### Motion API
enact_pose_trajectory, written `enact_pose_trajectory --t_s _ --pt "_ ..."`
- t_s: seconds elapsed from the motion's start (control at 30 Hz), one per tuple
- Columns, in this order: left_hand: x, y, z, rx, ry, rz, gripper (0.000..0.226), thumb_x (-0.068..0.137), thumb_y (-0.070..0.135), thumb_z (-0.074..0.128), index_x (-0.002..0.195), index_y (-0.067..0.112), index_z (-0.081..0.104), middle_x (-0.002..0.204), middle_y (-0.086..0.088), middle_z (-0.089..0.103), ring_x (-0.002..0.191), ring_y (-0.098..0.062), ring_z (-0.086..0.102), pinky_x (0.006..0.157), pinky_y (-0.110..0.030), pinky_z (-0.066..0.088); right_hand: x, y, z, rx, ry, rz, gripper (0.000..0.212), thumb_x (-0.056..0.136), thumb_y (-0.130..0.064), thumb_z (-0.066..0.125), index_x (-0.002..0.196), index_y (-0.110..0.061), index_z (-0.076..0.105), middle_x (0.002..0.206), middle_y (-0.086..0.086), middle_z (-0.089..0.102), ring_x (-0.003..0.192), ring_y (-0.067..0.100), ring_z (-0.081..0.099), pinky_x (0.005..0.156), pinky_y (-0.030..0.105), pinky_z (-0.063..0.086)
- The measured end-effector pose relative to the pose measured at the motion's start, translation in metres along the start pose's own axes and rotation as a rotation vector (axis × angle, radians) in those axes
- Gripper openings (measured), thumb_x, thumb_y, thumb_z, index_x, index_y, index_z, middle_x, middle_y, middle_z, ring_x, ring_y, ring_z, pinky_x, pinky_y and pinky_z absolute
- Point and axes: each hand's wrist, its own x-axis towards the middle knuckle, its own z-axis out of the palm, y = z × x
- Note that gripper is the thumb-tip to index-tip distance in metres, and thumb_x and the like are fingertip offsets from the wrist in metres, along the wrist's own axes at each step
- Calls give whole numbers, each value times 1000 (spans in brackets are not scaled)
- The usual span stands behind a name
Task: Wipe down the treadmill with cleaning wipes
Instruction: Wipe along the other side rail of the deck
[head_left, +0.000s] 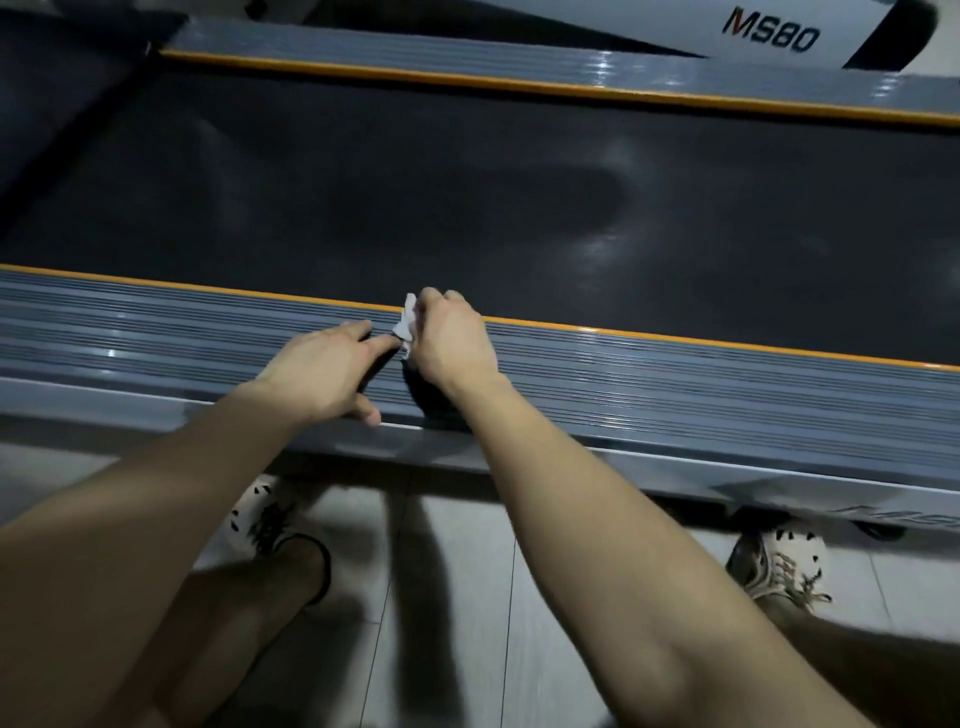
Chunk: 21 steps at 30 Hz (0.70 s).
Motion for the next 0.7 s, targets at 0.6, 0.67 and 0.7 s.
enact_pose_trajectory --t_s 0.6,0.67,0.7 --pt "-7 -1 13 -56 -11 -50 110 83 59 86 170 41 21 179 1 17 162 -30 26 120 -51 39 -101 18 2 -8 51 84 26 94 -12 67 120 -11 61 116 11 56 98 40 66 76 44 51" --pt "-4 -2 12 -16 -4 -32 111 78 63 87 168 40 25 175 -1 28 156 -33 37 116 -53 46 -120 60 -17 -44 125 124 20 93 -12 64 112 -14 61 109 11 58 95 41 65 74 43 49" --pt "-1 -4 12 -10 13 -24 113 75 64 89 166 39 28 170 -2 36 150 -34 44 111 -54 50 -134 91 -31 -63 194 186 17 92 -14 64 109 -15 62 107 11 60 94 41 65 74 43 49"
